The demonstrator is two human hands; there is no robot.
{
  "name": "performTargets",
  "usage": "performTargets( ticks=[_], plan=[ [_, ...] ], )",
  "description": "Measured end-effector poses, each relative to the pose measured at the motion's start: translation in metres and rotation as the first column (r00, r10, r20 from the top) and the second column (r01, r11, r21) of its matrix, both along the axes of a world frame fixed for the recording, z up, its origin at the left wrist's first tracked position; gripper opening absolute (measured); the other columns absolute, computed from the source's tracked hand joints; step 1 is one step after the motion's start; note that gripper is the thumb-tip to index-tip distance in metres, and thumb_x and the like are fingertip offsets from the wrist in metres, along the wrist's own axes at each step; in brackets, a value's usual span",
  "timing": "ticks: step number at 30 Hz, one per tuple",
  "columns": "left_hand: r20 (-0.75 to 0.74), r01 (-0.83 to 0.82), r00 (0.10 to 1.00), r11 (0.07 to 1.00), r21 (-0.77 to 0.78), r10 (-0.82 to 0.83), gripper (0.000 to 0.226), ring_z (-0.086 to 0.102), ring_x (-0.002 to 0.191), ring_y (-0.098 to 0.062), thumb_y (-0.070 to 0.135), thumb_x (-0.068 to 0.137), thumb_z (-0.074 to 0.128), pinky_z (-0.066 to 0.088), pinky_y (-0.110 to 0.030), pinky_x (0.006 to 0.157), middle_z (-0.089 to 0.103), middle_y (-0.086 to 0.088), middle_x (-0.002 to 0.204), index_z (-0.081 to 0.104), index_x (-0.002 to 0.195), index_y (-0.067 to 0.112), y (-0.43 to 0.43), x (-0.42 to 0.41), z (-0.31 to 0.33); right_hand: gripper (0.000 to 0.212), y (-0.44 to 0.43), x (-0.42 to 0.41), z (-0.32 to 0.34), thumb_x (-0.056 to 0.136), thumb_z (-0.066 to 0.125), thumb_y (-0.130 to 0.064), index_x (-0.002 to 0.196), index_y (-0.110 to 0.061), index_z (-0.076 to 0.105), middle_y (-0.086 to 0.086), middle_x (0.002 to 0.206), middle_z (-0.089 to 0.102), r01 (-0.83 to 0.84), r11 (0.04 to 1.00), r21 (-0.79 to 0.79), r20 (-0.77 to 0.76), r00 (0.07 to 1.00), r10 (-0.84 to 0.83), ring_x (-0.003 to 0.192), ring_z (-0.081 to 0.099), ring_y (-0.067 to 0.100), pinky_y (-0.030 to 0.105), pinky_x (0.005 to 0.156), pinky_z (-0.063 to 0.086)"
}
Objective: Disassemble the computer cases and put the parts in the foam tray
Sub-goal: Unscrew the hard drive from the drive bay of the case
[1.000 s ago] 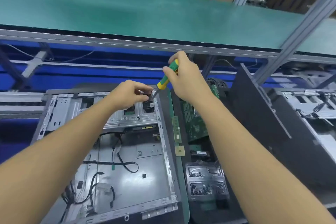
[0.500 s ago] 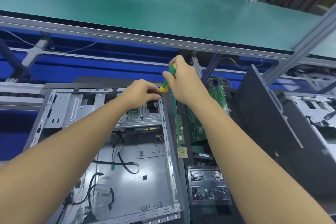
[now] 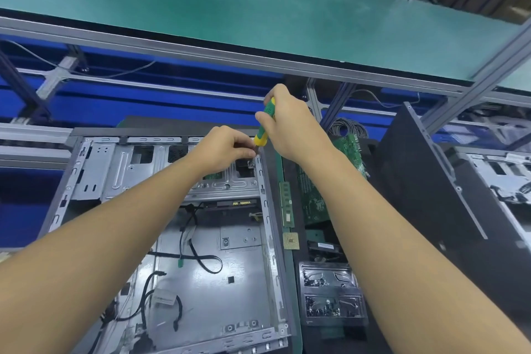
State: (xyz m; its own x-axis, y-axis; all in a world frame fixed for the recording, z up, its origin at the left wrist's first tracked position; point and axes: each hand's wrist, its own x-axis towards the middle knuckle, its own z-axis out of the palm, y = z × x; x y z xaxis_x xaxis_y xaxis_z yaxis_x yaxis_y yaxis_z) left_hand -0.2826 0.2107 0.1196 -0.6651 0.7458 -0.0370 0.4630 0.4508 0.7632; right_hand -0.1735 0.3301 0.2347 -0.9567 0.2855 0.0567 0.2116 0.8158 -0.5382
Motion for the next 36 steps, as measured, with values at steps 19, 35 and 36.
performTargets(
  ticks=[19,35,36],
  plan=[
    [0.027,-0.039,0.999,0.997,0.063,0.037,0.011,0.059,0.075,0.017,0.023,0.087,0.075,0.037,0.000,0.067,0.067,0.033,0.072,0.077,0.094,0.031,-0.011,0.002,-0.001,0.022,0.001,-0.009,0.007,0.100,0.059,-0.026,0.116,-0.016,0.049,0.002,0.101,0.054,-0.174,0.980,0.098,0.134,0.978,0.160,0.080,0.051,0.020,0.030,0.059,0.035],
    [0.860,-0.060,0.385,0.939,-0.338,0.334,0.110,0.059,0.119,-0.030,0.082,0.061,0.068,0.053,-0.042,0.091,0.056,-0.012,0.139,0.038,0.147,0.020,-0.086,0.086,-0.049,0.034,-0.003,-0.029,0.018,0.109,0.033,-0.034,0.132,-0.013,0.047,0.013,0.096,0.056,-0.163,0.916,0.365,0.275,0.960,0.061,0.069,0.049,0.026,0.037,0.059,0.043],
    [0.927,-0.279,0.229,0.933,-0.229,0.296,0.102,0.063,0.114,-0.028,0.071,0.060,0.078,0.054,-0.041,0.088,0.060,-0.013,0.134,0.047,0.141,0.017,-0.080,0.091,-0.057,0.032,-0.006,-0.029,0.019,0.110,0.034,-0.025,0.138,-0.015,0.044,0.011,0.091,0.050,-0.184,0.862,0.472,0.280,0.959,0.051,0.074,0.046,0.029,0.040,0.063,0.046]
  ],
)
